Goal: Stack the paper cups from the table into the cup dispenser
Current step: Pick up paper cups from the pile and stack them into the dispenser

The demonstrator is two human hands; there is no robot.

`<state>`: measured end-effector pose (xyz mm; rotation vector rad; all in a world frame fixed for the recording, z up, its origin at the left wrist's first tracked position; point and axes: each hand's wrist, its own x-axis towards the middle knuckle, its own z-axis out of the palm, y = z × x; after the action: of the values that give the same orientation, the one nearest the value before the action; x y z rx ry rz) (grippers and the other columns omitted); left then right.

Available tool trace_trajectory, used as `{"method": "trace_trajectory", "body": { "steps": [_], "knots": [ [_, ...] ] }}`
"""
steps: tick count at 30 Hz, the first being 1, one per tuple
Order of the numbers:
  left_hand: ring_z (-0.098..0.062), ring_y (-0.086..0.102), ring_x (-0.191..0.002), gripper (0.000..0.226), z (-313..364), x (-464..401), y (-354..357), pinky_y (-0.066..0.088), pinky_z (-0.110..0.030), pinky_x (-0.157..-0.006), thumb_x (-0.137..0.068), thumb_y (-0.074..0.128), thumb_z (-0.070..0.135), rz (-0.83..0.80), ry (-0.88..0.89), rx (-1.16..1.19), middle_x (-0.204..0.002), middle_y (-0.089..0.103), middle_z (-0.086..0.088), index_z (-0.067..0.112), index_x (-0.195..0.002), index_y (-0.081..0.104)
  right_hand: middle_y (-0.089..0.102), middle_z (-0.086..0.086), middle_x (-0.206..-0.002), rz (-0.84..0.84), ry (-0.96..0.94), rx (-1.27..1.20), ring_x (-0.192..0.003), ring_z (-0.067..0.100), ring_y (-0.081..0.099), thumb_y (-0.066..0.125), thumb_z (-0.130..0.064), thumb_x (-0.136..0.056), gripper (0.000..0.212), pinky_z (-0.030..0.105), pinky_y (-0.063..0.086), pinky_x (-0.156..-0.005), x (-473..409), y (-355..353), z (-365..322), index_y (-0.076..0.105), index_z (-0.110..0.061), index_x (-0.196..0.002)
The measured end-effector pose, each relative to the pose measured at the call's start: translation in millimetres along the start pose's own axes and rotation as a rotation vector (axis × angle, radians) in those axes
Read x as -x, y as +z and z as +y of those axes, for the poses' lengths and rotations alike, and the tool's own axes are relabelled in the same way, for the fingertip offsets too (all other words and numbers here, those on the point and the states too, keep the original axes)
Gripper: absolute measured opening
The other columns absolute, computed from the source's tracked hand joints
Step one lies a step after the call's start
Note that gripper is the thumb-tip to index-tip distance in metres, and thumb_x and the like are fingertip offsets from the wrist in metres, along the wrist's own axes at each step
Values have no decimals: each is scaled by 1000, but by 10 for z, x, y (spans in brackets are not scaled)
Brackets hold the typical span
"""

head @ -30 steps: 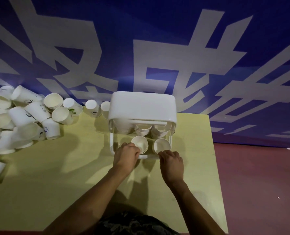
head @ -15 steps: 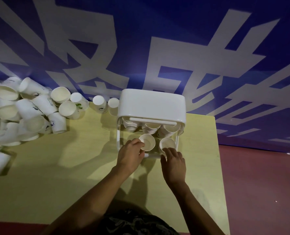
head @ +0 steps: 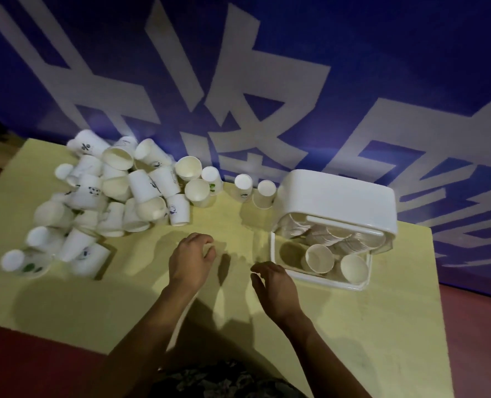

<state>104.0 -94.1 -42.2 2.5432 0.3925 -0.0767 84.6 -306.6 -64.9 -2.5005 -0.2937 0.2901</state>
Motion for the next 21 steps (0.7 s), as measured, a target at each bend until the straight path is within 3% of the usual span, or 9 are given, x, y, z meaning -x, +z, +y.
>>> {"method": "trace_trajectory", "body": {
  "steps": [4,13,21],
  "knots": [
    [-26,62,-91,24,-472,-230,-335,50,-34,-76,-85,65,23,35,-54,-17,-108,68,-3,18,-108,68,69,-2,-103,-67,-38,1,-92,20,64,58,-23,-91,20,33,53,-74,-284,263,-379,69,-19,-107],
    [-28,50,-111,33,-1151,-793,-532,46,-38,-90,-87,61,20,-35,-9,-63,-119,61,-7,12,-119,61,63,-1,-116,-185,11,47,-94,23,63,58,-23,-90,27,34,52,-75,-1001,745,-1049,65,-19,-117],
    [-23,50,-110,23,-1400,-1138,-465,49,-36,-86,-88,62,22,-118,12,-60,-115,63,-3,18,-110,67,42,2,-147,-295,61,107,-114,30,58,58,-21,-92,50,38,50,-89,-1668,980,-1477,45,-14,-140]
  ]
}}
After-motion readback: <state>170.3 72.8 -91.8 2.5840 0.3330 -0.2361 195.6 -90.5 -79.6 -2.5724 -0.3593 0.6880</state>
